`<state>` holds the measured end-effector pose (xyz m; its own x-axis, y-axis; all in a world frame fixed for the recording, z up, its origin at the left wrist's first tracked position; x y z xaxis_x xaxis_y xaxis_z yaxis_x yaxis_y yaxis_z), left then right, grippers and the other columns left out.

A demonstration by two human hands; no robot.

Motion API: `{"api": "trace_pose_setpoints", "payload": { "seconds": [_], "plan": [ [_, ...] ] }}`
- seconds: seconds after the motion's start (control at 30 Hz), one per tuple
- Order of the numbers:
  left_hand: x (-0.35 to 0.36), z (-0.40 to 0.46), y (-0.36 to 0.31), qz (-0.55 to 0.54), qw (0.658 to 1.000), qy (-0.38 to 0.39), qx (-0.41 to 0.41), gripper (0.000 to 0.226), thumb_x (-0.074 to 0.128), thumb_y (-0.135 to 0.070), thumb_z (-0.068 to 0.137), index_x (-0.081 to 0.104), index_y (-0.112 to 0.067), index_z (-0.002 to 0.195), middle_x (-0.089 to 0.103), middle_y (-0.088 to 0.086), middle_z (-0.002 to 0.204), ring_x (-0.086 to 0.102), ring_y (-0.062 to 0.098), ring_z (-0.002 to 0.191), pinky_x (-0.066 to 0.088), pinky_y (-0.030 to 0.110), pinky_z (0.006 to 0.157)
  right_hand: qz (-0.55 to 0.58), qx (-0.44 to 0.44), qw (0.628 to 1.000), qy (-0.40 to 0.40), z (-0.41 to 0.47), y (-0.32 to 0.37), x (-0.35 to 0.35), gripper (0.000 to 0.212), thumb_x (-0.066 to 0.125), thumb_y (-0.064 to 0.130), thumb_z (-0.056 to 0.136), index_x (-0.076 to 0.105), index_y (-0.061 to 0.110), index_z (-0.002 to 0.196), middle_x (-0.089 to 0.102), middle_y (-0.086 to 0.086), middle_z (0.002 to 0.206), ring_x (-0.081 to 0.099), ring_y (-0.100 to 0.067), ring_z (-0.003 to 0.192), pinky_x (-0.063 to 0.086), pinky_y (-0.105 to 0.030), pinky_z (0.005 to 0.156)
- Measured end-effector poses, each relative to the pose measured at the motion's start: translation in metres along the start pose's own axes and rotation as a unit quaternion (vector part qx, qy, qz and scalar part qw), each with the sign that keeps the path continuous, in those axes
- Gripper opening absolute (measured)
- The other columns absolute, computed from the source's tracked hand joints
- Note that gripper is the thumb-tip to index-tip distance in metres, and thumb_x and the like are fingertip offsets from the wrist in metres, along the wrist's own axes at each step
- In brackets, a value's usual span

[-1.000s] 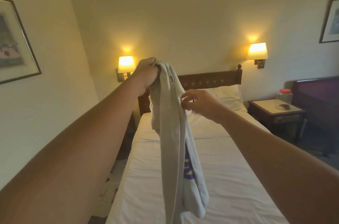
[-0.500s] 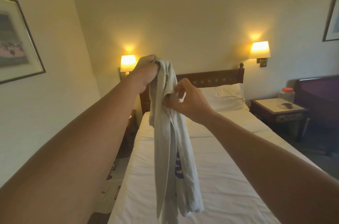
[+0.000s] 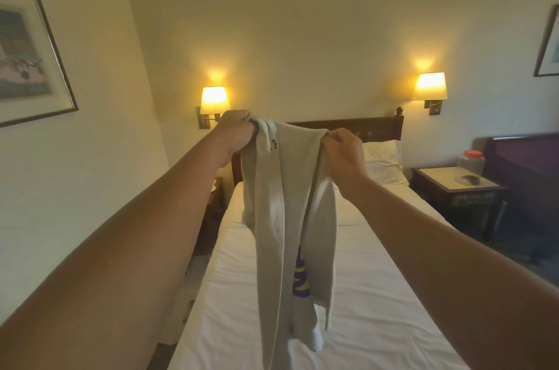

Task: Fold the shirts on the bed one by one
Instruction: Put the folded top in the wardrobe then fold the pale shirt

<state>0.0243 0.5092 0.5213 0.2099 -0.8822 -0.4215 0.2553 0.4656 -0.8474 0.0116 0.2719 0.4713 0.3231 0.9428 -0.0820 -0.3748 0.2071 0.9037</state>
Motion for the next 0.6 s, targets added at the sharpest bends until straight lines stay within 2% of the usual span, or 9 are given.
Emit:
{"api": "trace_pose_setpoints", "payload": {
  "seconds": [0.03, 0.1, 0.2, 0.23, 0.27, 0.37, 0.43, 0.5, 0.6],
  "plan": [
    [0.006, -0.001, 0.003, 0.035, 0.999, 0.019, -0.002, 0.015, 0.06, -0.028, 0.081, 0.059, -0.013, 0.078, 0.06, 0.009, 0.089, 0.054, 0.028, 0.088, 0.049, 0.041, 0.084, -0.015, -0.006, 1.0, -0.001, 0.003, 0.001, -0.004, 0.015, 0.053, 0.02, 0.095, 0.063, 0.015, 0.084, 0.059, 0.004, 0.078, 0.051, -0.014, 0.071, 0.042, -0.03, 0.06],
    [0.016, -0.007, 0.01, 0.141, 0.986, 0.082, -0.021, 0.024, 0.061, -0.027, 0.095, 0.066, -0.004, 0.1, 0.066, 0.014, 0.105, 0.061, 0.033, 0.101, 0.054, 0.046, 0.092, -0.113, -0.061, 0.992, 0.015, 0.008, 0.009, -0.014, 0.016, 0.051, 0.02, 0.097, 0.063, 0.012, 0.088, 0.061, 0.003, 0.08, 0.054, -0.014, 0.071, 0.042, -0.029, 0.058],
    [0.022, -0.026, 0.015, 0.31, 0.93, 0.183, -0.079, 0.019, 0.066, -0.026, 0.096, 0.064, -0.016, 0.111, 0.062, 0.006, 0.114, 0.06, 0.025, 0.104, 0.052, 0.039, 0.082, -0.242, -0.144, 0.958, 0.052, 0.015, 0.022, -0.023, 0.018, 0.057, 0.024, 0.091, 0.064, 0.012, 0.08, 0.065, 0.0, 0.075, 0.059, -0.02, 0.07, 0.048, -0.033, 0.061],
    [0.025, -0.032, 0.012, 0.314, 0.924, 0.199, -0.094, 0.026, 0.072, -0.025, 0.091, 0.063, -0.021, 0.115, 0.06, 0.003, 0.116, 0.059, 0.024, 0.105, 0.049, 0.037, 0.08, -0.264, -0.158, 0.949, 0.069, 0.017, 0.025, -0.022, 0.021, 0.06, 0.029, 0.089, 0.065, 0.013, 0.077, 0.065, -0.001, 0.073, 0.06, -0.021, 0.07, 0.05, -0.035, 0.063],
    [0.034, -0.035, 0.006, 0.284, 0.932, 0.205, -0.092, 0.035, 0.076, -0.024, 0.087, 0.062, -0.024, 0.119, 0.058, 0.0, 0.118, 0.057, 0.023, 0.107, 0.047, 0.036, 0.079, -0.283, -0.169, 0.94, 0.089, 0.018, 0.029, -0.019, 0.023, 0.064, 0.033, 0.088, 0.065, 0.013, 0.075, 0.065, 0.0, 0.073, 0.06, -0.021, 0.07, 0.051, -0.035, 0.063],
    [0.081, -0.041, -0.014, 0.144, 0.969, 0.197, -0.037, 0.044, 0.083, -0.032, 0.078, 0.064, -0.028, 0.117, 0.063, -0.003, 0.116, 0.061, 0.02, 0.103, 0.051, 0.039, 0.085, -0.314, -0.204, 0.917, 0.137, 0.022, 0.039, -0.011, 0.027, 0.07, 0.033, 0.087, 0.064, 0.012, 0.071, 0.062, 0.001, 0.069, 0.056, -0.017, 0.064, 0.043, -0.029, 0.056],
    [0.108, -0.039, -0.015, 0.138, 0.979, 0.151, 0.003, 0.036, 0.087, -0.037, 0.076, 0.069, -0.022, 0.103, 0.07, 0.0, 0.101, 0.068, 0.018, 0.088, 0.055, 0.038, 0.08, -0.31, -0.212, 0.914, 0.154, 0.027, 0.041, -0.017, 0.025, 0.072, 0.029, 0.085, 0.064, 0.011, 0.07, 0.06, 0.003, 0.067, 0.054, -0.014, 0.063, 0.041, -0.027, 0.057],
    [0.115, -0.033, -0.016, 0.172, 0.981, 0.068, 0.061, 0.014, 0.08, -0.026, 0.086, 0.07, -0.016, 0.086, 0.07, -0.001, 0.087, 0.067, 0.014, 0.075, 0.058, 0.035, 0.076, -0.298, -0.196, 0.918, 0.175, 0.033, 0.033, -0.032, 0.025, 0.076, 0.029, 0.084, 0.065, 0.011, 0.07, 0.061, 0.004, 0.068, 0.054, -0.011, 0.064, 0.042, -0.027, 0.059],
    [0.124, -0.03, -0.021, 0.16, 0.983, 0.012, 0.091, 0.01, 0.07, -0.019, 0.091, 0.07, -0.013, 0.083, 0.069, -0.001, 0.081, 0.067, 0.013, 0.075, 0.056, 0.033, 0.076, -0.251, -0.151, 0.935, 0.201, 0.032, 0.006, -0.057, 0.03, 0.079, 0.032, 0.084, 0.068, 0.005, 0.074, 0.059, 0.004, 0.068, 0.051, -0.007, 0.062, 0.041, -0.019, 0.058]
  ]
}}
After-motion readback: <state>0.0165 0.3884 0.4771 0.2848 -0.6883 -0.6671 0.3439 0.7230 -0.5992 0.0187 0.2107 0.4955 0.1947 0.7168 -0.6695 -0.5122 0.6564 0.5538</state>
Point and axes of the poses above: each hand's wrist, its own z-axis towards the middle knuckle, its own x-axis out of the palm, y = z × x, the point moved 8 cm from there along z, towards the middle knuckle
